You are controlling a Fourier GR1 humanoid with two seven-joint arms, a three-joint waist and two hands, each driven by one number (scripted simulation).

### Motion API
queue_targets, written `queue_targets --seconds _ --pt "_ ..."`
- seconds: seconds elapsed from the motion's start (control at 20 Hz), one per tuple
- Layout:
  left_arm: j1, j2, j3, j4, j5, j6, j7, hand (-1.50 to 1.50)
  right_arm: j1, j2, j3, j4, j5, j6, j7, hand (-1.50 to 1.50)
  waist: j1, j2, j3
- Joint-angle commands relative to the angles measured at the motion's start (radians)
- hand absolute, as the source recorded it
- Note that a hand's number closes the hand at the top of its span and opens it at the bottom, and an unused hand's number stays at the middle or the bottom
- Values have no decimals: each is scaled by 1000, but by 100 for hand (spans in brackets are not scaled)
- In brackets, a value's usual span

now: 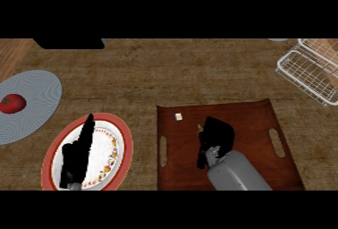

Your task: Pick the eggplant from the tray and place it in the tiered basket

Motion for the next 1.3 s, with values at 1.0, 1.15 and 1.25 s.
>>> queue_targets --seconds 1.0,1.15,1.25 --pt "70 -9 54 3 -8 -3 -10 0 154 -396 -290 -92 40 -210 -337 150 -92 -12 0" --pt "67 10 66 -33 3 -14 19 0 182 -538 -482 -96 -88 -223 -476 150 -81 -8 1" --pt "96 8 65 -33 11 -24 2 0 194 -555 -609 -120 -180 -268 -519 150 -76 -10 0"
